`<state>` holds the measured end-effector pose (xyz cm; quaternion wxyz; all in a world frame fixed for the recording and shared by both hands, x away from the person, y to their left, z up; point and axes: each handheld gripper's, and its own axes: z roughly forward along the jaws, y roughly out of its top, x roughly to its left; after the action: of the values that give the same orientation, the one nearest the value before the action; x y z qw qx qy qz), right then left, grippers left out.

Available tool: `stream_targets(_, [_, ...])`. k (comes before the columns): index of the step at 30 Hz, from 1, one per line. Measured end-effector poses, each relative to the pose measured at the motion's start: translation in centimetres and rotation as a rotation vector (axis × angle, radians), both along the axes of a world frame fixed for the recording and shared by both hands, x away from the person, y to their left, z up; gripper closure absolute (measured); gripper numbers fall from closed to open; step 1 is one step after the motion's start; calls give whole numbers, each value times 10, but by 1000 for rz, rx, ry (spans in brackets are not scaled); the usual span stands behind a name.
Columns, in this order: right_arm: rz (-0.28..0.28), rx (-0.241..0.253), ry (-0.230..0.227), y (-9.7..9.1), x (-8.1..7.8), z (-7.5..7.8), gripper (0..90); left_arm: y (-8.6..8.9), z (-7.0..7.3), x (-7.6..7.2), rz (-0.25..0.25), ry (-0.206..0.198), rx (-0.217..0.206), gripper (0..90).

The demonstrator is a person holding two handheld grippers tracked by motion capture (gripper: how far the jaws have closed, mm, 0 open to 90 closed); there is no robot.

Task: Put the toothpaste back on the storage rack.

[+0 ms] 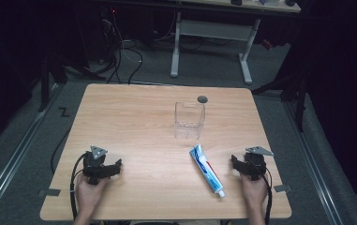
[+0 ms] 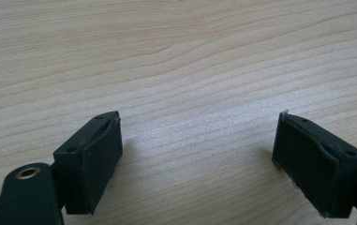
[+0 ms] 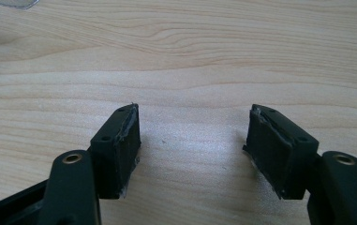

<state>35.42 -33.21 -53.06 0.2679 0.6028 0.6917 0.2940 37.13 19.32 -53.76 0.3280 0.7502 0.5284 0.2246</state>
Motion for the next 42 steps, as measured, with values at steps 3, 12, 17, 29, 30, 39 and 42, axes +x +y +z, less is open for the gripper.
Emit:
stream_targets(3, [-1, 0, 0, 0, 0, 0, 352, 0, 0, 0, 0, 0, 0, 164])
stream_targets(12, [-1, 0, 1, 0, 0, 0, 352, 0, 0, 0, 3, 0, 0, 164])
stream_targets(17, [-1, -2, 0, 0, 0, 0, 352, 0, 0, 0, 3, -1, -1, 164])
stream_targets(29, [-5, 2, 1, 0, 0, 0, 360, 0, 0, 0, 4, 0, 0, 164])
stream_targets(30, [-7, 2, 1, 0, 0, 0, 360, 0, 0, 0, 4, 0, -1, 164])
stream_targets(39, [-22, 1, 0, 2, -3, 0, 361, -1, 0, 1, 4, 0, -1, 164])
stream_targets(42, [-19, 0, 5, 3, -4, 1, 370, -1, 0, 1, 4, 0, -1, 164])
